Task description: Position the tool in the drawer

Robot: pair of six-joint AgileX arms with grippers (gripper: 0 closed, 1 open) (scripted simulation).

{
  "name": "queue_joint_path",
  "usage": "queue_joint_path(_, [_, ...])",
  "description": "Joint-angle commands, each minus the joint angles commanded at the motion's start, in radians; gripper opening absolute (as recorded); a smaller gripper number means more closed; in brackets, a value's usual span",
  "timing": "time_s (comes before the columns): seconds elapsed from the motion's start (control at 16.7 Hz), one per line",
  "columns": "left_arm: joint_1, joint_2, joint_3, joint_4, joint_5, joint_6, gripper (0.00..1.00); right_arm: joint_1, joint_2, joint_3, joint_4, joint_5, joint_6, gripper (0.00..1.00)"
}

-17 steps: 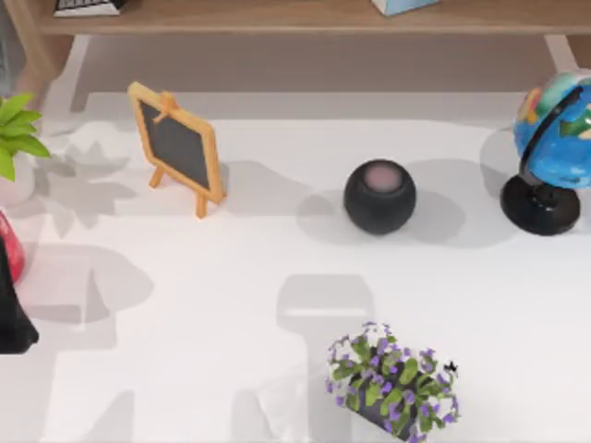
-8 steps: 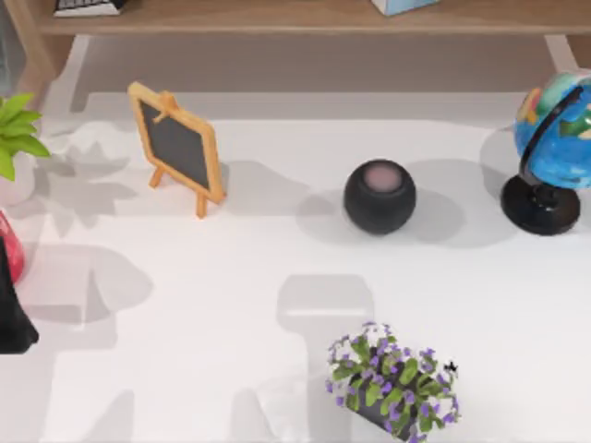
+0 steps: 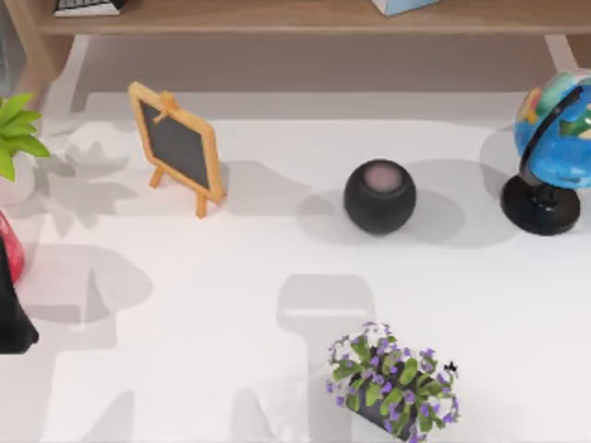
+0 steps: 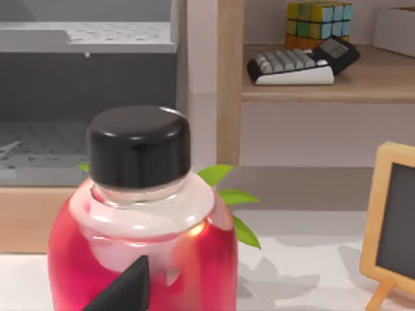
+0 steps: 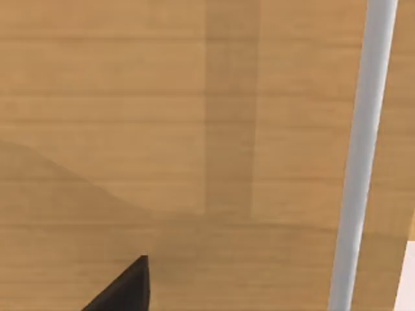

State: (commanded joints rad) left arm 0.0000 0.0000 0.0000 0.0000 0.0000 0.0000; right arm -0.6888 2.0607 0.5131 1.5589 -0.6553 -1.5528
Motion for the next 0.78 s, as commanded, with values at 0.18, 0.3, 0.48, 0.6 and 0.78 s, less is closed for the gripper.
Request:
queue_joint_path(0.18, [0.000,0.000,0.000,0.000,0.000,0.000,1.00,0.000,0.000,0.000,0.000,0.000,0.000,0.77])
queue_joint_path(0.3, [0.000,0.000,0.000,0.000,0.000,0.000,1.00,0.000,0.000,0.000,0.000,0.000,0.000,0.62])
queue_joint_path(0.48, [0.000,0.000,0.000,0.000,0.000,0.000,1.00,0.000,0.000,0.000,0.000,0.000,0.000,0.40])
queue_joint_path(0.6, [0.000,0.000,0.000,0.000,0.000,0.000,1.00,0.000,0.000,0.000,0.000,0.000,0.000,0.25])
queue_joint_path(0.78, [0.000,0.000,0.000,0.000,0.000,0.000,1.00,0.000,0.000,0.000,0.000,0.000,0.000,0.02])
